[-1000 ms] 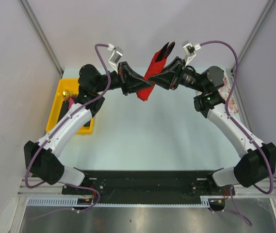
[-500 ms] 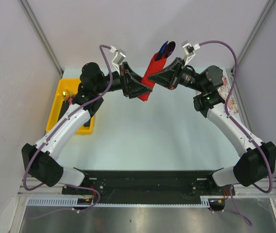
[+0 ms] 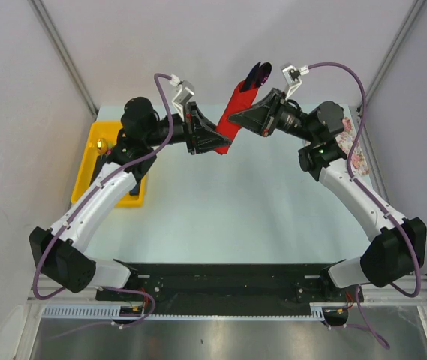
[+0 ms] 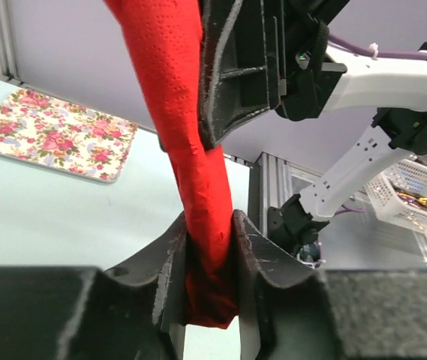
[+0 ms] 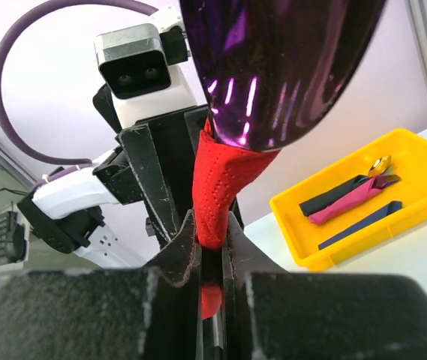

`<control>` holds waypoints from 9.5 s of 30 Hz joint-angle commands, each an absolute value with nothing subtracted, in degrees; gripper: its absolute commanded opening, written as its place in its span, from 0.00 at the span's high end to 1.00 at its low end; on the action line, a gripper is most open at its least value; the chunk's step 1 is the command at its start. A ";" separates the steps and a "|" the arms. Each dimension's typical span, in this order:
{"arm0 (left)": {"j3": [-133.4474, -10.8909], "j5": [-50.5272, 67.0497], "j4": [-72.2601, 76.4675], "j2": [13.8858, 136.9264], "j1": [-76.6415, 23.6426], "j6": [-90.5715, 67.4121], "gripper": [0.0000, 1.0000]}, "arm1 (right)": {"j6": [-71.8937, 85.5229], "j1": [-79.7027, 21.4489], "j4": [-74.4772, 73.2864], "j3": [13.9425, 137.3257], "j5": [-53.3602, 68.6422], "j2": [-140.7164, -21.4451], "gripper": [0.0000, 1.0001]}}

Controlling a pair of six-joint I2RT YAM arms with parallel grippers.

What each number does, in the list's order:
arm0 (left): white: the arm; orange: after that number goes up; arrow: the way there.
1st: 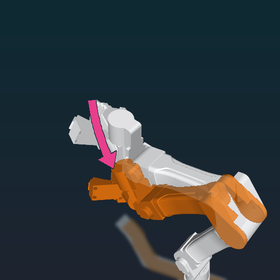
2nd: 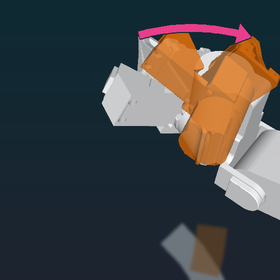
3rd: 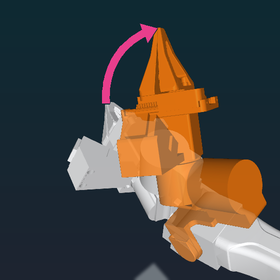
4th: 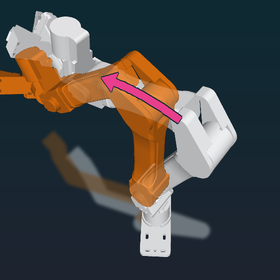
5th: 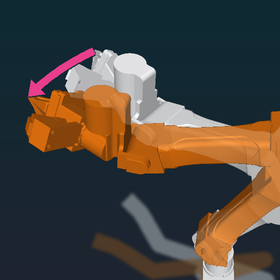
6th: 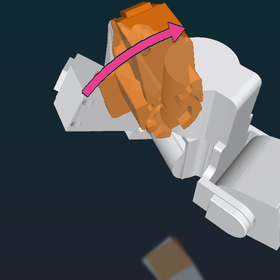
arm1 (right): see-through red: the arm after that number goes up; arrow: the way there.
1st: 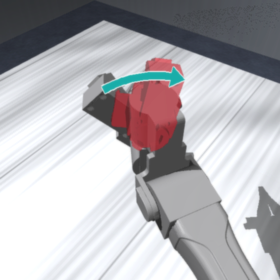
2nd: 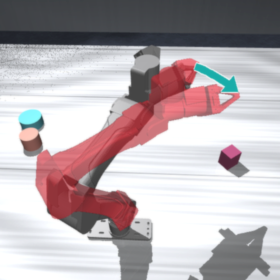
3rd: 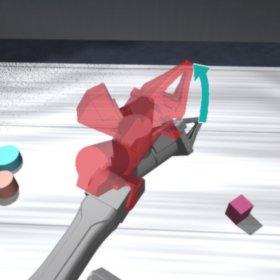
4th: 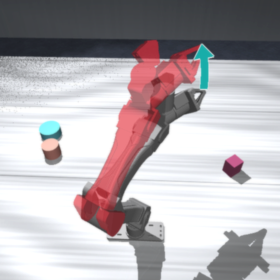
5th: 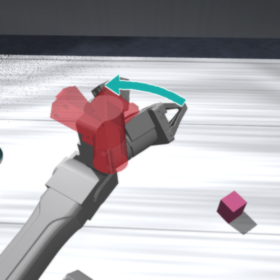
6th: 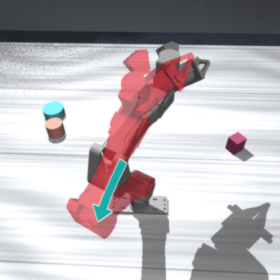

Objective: Place the utensils on the paper napkin and roll it up

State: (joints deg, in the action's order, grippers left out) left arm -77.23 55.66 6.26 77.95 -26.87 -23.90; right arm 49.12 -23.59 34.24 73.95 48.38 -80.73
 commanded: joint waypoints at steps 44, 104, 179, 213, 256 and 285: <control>-68.91 60.19 20.19 73.64 -24.96 -32.85 0.69 | 47.37 -26.10 37.79 77.96 43.42 -81.47 1.00; -63.81 51.77 27.24 72.42 -26.54 -38.94 1.00 | 47.38 -27.51 33.69 75.06 51.50 -81.04 0.41; -61.08 54.40 13.10 67.85 -15.30 -34.80 1.00 | 43.51 -30.50 32.44 75.76 50.54 -85.34 0.56; -78.31 51.59 -44.82 101.77 28.04 15.38 1.00 | 34.72 -29.27 21.62 74.71 50.98 -89.12 0.00; -80.51 56.60 -38.05 113.29 29.80 10.54 1.00 | 33.84 -28.30 19.77 73.92 54.14 -88.68 0.00; -81.12 48.70 -38.76 117.77 30.85 12.22 0.91 | 37.35 -27.77 24.34 73.74 56.43 -90.53 0.00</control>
